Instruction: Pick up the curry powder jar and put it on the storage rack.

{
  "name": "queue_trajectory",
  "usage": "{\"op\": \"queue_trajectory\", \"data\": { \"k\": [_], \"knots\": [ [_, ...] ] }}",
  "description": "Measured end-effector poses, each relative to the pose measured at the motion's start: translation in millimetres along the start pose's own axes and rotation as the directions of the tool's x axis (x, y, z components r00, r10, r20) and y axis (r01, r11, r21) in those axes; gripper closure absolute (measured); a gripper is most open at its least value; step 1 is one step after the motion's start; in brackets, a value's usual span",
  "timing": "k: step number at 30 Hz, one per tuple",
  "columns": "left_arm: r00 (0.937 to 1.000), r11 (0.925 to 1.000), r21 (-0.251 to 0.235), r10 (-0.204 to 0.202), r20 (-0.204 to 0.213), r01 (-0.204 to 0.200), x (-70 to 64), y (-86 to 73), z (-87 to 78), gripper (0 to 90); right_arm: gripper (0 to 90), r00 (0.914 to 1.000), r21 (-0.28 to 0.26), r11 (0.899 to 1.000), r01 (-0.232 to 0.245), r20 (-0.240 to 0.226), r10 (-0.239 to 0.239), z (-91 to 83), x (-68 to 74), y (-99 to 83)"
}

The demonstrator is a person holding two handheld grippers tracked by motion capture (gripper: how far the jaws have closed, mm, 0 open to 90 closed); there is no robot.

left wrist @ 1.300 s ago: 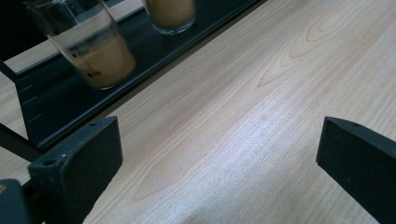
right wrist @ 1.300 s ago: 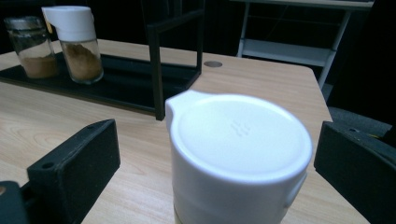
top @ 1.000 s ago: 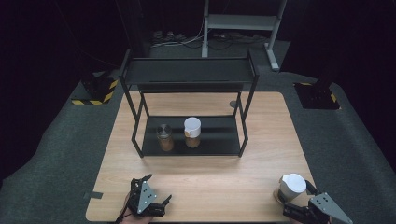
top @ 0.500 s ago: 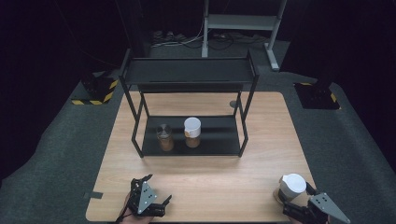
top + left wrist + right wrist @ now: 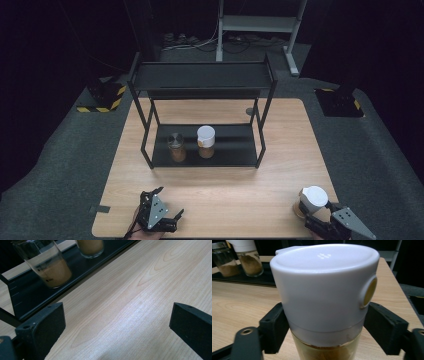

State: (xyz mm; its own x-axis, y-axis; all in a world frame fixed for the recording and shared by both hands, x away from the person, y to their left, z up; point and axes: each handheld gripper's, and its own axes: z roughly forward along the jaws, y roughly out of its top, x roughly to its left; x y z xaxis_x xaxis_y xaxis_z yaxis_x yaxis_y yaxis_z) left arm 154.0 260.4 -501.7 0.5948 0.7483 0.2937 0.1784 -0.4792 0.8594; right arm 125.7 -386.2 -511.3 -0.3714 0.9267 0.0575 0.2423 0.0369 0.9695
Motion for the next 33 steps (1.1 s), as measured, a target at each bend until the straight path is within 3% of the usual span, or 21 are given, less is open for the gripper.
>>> {"op": "queue_trajectory", "data": {
  "k": [3,21,33],
  "knots": [
    [1.0,1.0,0.001,0.0,0.0,0.0,0.0,0.2,0.1,0.8,28.9,0.9999,-0.004,1.0,0.009,-0.007,-0.009,0.2,0.2,-0.9],
    [1.0,1.0,0.002,0.002,0.001,-0.002,-0.2,0.4,0.2,0.8,29.8,0.9995,-0.006,1.0,0.021,0.025,-0.021,0.7,5.4,-0.1],
    [0.9999,0.9999,0.003,0.011,0.005,-0.011,-0.1,0.9,1.2,0.8,29.8,0.9987,-0.059,0.997,0.047,0.021,-0.046,2.8,17.7,1.2]
  ]
}}
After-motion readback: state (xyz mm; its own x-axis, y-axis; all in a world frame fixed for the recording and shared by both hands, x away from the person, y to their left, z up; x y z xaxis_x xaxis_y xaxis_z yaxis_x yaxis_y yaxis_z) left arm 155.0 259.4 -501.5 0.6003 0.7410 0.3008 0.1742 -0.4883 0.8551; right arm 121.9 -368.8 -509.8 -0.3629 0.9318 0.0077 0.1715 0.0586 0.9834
